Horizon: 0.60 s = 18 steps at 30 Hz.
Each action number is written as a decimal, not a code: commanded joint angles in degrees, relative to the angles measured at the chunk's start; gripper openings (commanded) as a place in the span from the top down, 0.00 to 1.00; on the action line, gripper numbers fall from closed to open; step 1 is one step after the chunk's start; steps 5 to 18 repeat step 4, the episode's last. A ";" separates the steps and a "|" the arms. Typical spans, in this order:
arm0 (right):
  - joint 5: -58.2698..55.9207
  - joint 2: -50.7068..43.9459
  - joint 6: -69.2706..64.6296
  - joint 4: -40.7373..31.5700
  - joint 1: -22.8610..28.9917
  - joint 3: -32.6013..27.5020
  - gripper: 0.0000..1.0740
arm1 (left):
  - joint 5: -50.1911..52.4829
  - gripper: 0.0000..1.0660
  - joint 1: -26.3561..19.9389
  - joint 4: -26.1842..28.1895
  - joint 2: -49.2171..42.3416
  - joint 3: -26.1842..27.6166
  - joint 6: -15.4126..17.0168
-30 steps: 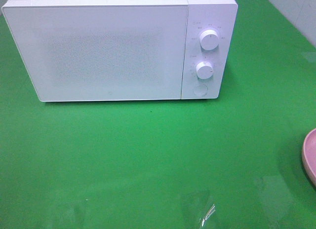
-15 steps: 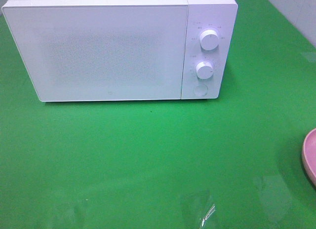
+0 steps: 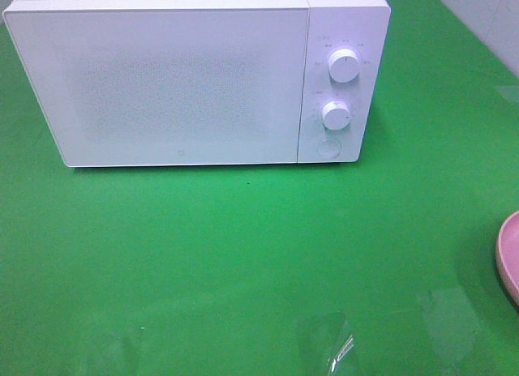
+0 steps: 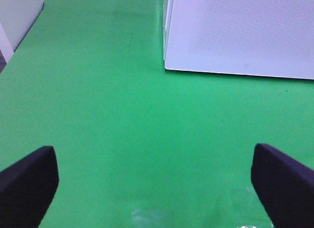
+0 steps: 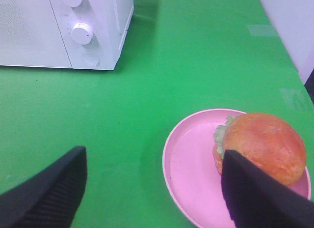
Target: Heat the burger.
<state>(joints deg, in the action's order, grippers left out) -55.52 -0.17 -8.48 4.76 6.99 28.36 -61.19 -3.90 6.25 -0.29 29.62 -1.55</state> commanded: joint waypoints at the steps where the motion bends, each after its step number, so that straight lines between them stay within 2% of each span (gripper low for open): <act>1: 0.52 -1.55 -0.17 -0.06 -0.17 -0.11 0.32 | -0.17 0.05 0.06 -0.06 -1.32 0.00 0.23; 18: 0.52 -1.55 -0.17 -0.06 -0.17 -0.11 0.32 | -0.17 0.05 0.06 -0.06 -1.32 0.00 0.23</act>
